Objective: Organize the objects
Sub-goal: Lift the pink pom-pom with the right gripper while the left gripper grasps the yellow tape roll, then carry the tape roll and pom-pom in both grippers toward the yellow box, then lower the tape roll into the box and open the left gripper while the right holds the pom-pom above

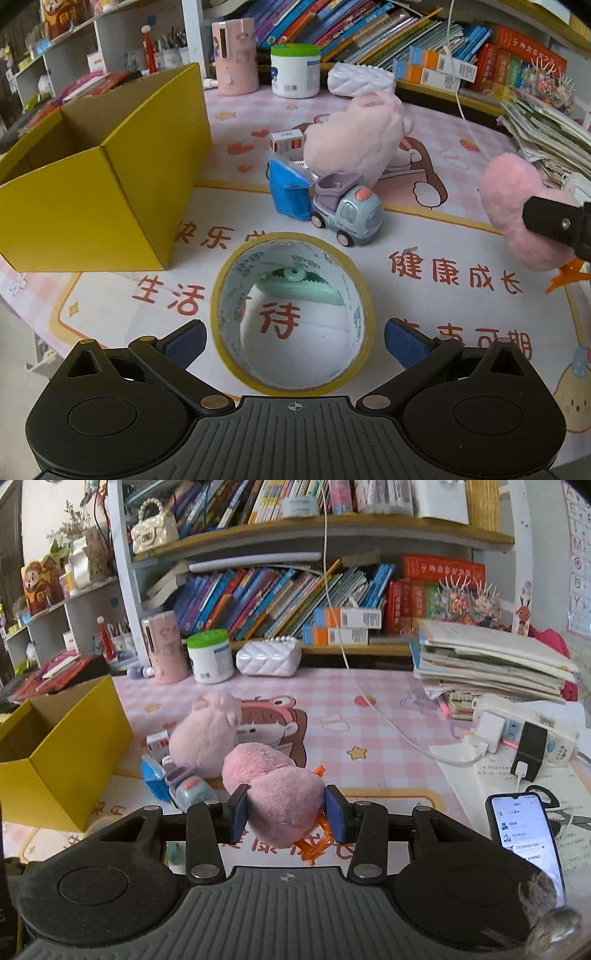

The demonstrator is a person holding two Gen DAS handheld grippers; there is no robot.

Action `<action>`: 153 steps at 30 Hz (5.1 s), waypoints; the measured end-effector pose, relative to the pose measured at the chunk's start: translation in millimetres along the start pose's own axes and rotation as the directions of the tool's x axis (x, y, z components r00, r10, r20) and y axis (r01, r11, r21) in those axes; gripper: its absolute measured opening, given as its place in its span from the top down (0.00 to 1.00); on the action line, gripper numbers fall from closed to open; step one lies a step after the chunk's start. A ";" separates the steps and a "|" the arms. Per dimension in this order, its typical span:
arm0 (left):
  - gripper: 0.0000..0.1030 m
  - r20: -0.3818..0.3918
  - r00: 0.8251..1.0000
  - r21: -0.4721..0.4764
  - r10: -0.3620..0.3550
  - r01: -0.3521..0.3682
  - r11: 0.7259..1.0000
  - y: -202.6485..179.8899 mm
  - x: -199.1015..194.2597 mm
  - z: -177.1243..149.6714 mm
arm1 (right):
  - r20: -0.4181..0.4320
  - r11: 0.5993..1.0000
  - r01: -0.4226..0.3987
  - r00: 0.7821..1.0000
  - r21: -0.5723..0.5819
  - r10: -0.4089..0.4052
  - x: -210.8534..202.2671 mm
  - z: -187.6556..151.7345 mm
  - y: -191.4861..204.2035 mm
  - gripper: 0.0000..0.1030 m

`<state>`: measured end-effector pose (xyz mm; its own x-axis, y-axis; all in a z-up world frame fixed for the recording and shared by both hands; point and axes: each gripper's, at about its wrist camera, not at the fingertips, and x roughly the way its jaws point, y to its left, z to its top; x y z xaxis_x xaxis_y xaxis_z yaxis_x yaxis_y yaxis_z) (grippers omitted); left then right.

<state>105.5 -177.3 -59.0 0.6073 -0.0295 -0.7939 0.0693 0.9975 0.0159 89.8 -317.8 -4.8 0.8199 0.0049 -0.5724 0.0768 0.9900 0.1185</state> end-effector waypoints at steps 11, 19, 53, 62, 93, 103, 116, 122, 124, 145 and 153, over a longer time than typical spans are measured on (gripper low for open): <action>0.18 0.112 0.994 -0.019 -0.007 0.009 1.000 5.1 -20.9 6.1 | -0.063 1.000 0.018 0.998 0.015 -0.017 1.1 0.8 -10.6 0.61; 0.18 0.184 0.983 -0.083 0.009 0.006 0.997 41.3 -49.8 0.7 | -0.083 0.999 0.024 0.996 0.035 -0.021 -8.2 -5.0 9.9 0.61; 0.18 0.170 0.978 -0.145 0.118 -0.093 0.985 265.9 -133.0 -94.9 | -0.149 0.994 -0.107 0.984 -0.029 0.102 -105.3 -90.4 250.5 0.60; 0.18 0.200 0.972 -0.146 0.122 -0.093 0.985 289.2 -145.7 -103.2 | -0.130 0.993 -0.115 0.985 -0.035 0.110 -120.1 -102.0 273.2 0.60; 0.18 0.215 0.976 -0.104 0.042 -0.020 0.994 285.7 -135.5 -91.3 | -0.103 0.995 -0.066 0.993 -0.070 0.058 -122.0 -93.7 280.5 0.60; 0.18 0.271 0.961 -0.103 0.051 -0.024 0.994 282.0 -120.1 -55.9 | -0.026 0.992 -0.075 0.997 -0.099 0.072 -98.2 -66.0 281.4 0.60; 0.18 0.452 0.886 -0.056 0.105 -0.089 0.994 266.4 -99.3 48.9 | 0.190 0.987 -0.121 0.972 -0.103 0.139 -26.6 39.1 274.4 0.60; 0.18 0.408 0.902 -0.045 0.138 -0.131 0.990 259.4 -70.4 71.4 | 0.142 0.980 -0.154 0.975 -0.125 0.172 14.2 59.2 272.7 0.60; 0.18 0.380 0.913 -0.044 0.147 -0.141 0.989 259.1 -59.2 75.0 | 0.120 0.975 -0.167 0.976 -0.144 0.184 28.0 62.3 274.0 0.60; 0.23 0.255 0.944 -0.005 0.207 -0.213 0.977 247.3 -1.7 90.5 | -0.117 0.892 -0.260 0.965 -0.369 0.233 121.9 61.6 292.1 0.60; 0.23 0.221 0.951 -0.008 0.214 -0.218 0.976 247.2 4.3 83.6 | -0.192 0.870 -0.284 0.956 -0.404 0.223 135.1 55.5 295.2 0.60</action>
<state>191.3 63.7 -7.6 0.7678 0.1712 -0.6174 -0.0707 0.9804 0.1839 254.7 -32.8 -2.1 0.6922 0.2527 -0.6760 -0.3951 0.9165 -0.0619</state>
